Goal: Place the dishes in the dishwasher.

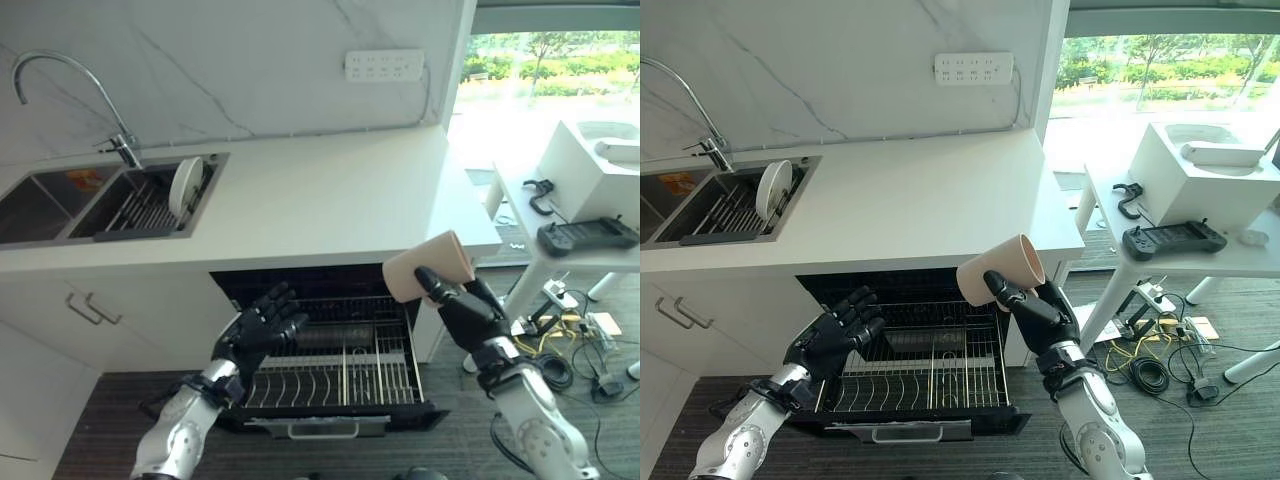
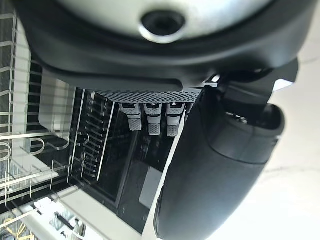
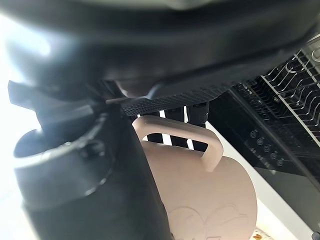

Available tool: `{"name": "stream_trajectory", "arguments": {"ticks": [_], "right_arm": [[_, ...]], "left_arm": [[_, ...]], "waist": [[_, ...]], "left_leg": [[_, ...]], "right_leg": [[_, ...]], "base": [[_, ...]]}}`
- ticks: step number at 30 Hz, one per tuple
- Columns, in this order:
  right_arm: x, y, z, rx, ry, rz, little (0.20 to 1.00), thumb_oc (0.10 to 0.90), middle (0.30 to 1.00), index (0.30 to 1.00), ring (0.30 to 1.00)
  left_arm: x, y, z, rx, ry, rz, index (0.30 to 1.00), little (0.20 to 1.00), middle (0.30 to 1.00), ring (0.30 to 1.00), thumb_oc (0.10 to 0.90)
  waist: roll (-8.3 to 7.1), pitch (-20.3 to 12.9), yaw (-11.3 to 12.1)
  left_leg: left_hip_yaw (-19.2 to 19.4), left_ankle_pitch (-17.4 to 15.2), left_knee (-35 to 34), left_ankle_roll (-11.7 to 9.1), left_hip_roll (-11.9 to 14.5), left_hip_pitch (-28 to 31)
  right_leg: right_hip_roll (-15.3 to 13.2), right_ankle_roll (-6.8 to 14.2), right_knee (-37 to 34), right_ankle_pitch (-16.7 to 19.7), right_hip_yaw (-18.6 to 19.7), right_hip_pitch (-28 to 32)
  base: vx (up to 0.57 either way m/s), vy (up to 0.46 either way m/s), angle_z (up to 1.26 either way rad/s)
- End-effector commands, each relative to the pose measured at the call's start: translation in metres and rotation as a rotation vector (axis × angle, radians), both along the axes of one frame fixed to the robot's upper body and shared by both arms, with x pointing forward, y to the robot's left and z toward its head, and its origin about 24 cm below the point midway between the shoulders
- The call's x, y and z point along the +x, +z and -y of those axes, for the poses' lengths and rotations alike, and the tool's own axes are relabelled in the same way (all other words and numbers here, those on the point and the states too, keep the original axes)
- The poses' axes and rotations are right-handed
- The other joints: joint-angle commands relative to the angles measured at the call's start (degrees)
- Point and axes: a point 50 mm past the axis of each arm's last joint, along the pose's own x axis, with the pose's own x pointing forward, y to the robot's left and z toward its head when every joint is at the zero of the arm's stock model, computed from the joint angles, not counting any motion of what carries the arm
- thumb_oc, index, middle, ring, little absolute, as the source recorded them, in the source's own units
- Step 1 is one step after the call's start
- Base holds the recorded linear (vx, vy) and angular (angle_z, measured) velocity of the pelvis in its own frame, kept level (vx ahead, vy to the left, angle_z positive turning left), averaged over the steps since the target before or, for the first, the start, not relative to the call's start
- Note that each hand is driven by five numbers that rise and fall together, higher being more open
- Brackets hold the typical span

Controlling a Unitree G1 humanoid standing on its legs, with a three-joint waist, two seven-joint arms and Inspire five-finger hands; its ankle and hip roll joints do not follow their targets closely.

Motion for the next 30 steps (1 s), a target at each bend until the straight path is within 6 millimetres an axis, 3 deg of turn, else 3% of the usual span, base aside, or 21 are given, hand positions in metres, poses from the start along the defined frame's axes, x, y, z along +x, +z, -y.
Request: {"name": "stream_trajectory", "arguments": {"ticks": [1,5,6,7,11,16,24,30], "right_arm": [[0.011,0.061,-0.008,-0.031,0.028,0.312,0.300,0.400,0.300,0.300,0.300],[0.019,0.069,-0.004,-0.210,0.077,0.327,0.300,0.400,0.300,0.300,0.300],[0.025,0.075,-0.003,-0.243,0.073,0.361,0.300,0.400,0.300,0.300,0.300],[0.041,0.097,-0.005,-0.294,0.066,0.446,0.300,0.400,0.300,0.300,0.300],[0.056,0.119,-0.011,-0.442,0.067,0.527,0.300,0.400,0.300,0.300,0.300],[0.065,0.124,-0.007,-0.550,0.029,0.527,0.300,0.400,0.300,0.300,0.300],[0.074,0.137,-0.004,-0.719,-0.010,0.540,0.300,0.400,0.300,0.300,0.300],[0.091,0.142,0.009,-0.876,-0.039,0.439,0.300,0.400,0.300,0.300,0.300]], "left_arm": [[0.018,0.024,-0.007,0.112,0.023,0.110,0.900,0.900,0.900,0.900,0.800],[0.026,0.020,-0.009,0.230,0.053,0.085,0.900,0.900,0.900,0.900,0.800],[0.035,0.028,-0.006,0.249,0.057,0.121,0.900,0.900,0.900,0.900,0.800],[0.059,0.055,-0.003,0.300,0.060,0.225,0.900,0.900,0.900,0.900,0.800],[0.080,0.092,0.003,0.405,0.065,0.361,0.900,0.900,0.900,0.900,0.800],[0.085,0.105,0.005,0.468,0.038,0.389,0.900,0.900,0.900,0.900,0.800],[0.087,0.119,0.001,0.530,0.056,0.436,0.900,0.900,0.900,0.900,0.800],[0.091,0.123,-0.012,0.679,0.085,0.371,0.900,0.900,0.900,0.900,0.800]], "waist": [[-1.73,-0.90,-0.59],[-1.61,2.51,-0.69],[-1.70,4.10,-0.48],[-1.91,8.90,-0.39],[-1.98,15.52,-0.98],[-2.09,17.84,-0.43],[-1.93,17.91,0.09],[-1.70,18.15,1.55]], "left_leg": [[-0.50,-5.80,4.52,-0.89,2.84,-0.08],[-0.88,-4.54,4.52,-1.28,3.40,-2.84],[-1.26,-3.87,4.52,-1.24,3.37,-5.11],[-1.93,-2.57,4.52,-1.20,3.23,-9.74],[-2.06,-0.77,4.52,-1.49,3.39,-14.01],[-2.22,-0.92,4.52,-1.72,3.24,-14.85],[-2.01,-1.58,4.52,-1.91,3.10,-14.09],[-2.46,-1.90,4.52,-1.78,2.64,-14.08]], "right_leg": [[-2.14,6.14,-6.96,1.91,1.15,6.22],[-1.89,6.03,-6.96,2.51,1.81,4.35],[-1.76,5.94,-6.96,3.04,2.27,2.35],[-1.13,5.48,-6.96,4.38,2.98,-2.44],[-0.55,5.13,-6.96,6.11,4.14,-6.94],[-0.94,5.44,-6.96,6.21,3.42,-7.92],[-1.35,5.56,-6.96,5.82,2.83,-7.46],[-1.55,5.60,-6.96,5.52,1.83,-7.31]], "base": [[0.09,0.004,0.06],[-0.08,-0.016,0.01],[-0.78,-0.099,0.02],[-0.80,-0.081,0.01],[-0.35,-0.022,0.07],[-0.08,-0.030,-0.06],[0.00,-0.015,0.01],[-0.01,-0.027,0.06]]}}
